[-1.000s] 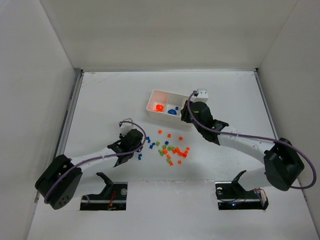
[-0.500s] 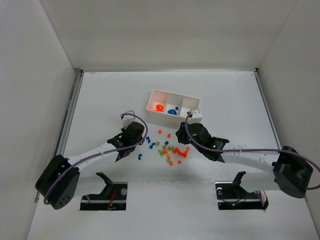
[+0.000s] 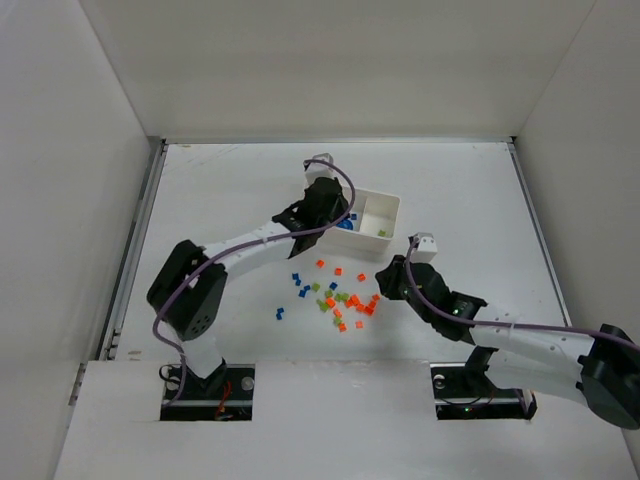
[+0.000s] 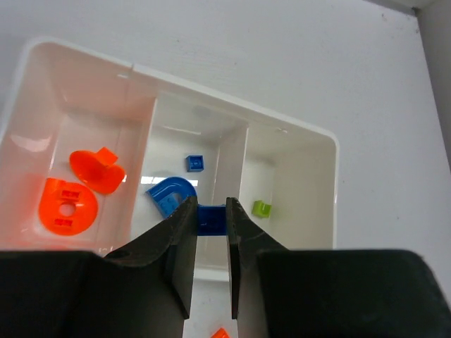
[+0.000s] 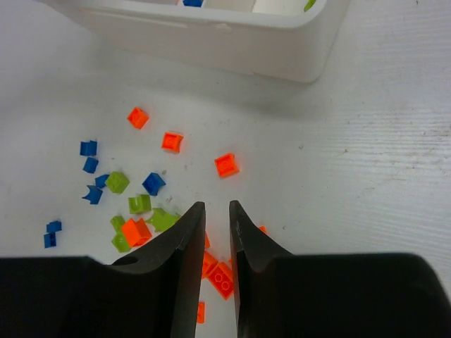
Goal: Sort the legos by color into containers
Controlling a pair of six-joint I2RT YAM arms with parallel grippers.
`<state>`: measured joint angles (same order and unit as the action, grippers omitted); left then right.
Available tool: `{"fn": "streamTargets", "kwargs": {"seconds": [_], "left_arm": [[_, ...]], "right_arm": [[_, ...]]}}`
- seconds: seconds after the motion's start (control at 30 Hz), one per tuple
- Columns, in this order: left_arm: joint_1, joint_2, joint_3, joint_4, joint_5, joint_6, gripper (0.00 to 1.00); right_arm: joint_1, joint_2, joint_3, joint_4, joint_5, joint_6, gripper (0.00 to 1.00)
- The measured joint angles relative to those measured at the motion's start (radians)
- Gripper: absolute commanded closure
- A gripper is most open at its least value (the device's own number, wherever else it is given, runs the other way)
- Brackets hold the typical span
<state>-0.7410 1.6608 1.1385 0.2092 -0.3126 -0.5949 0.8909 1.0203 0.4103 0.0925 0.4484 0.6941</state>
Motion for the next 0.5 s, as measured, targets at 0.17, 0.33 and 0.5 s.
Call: {"fn": "streamTargets", "kwargs": {"seconds": [0.17, 0.33, 0.5], "left_arm": [[0.001, 0.180, 0.111, -0.006, 0.036, 0.012, 0.73], [0.002, 0.229, 0.141, -0.024, 0.046, 0.019, 0.63], [0.010, 0.163, 0.095, -0.013, 0.043, 0.023, 0.63]], "right_arm": [[0.000, -0.042, -0.001, -0.007, 0.003, 0.011, 0.71], [0.002, -0.042, 0.001, -0.017, 0.003, 0.006, 0.71], [0.045, 0.081, 0.058, -0.008, -0.024, -0.024, 0.70]]}}
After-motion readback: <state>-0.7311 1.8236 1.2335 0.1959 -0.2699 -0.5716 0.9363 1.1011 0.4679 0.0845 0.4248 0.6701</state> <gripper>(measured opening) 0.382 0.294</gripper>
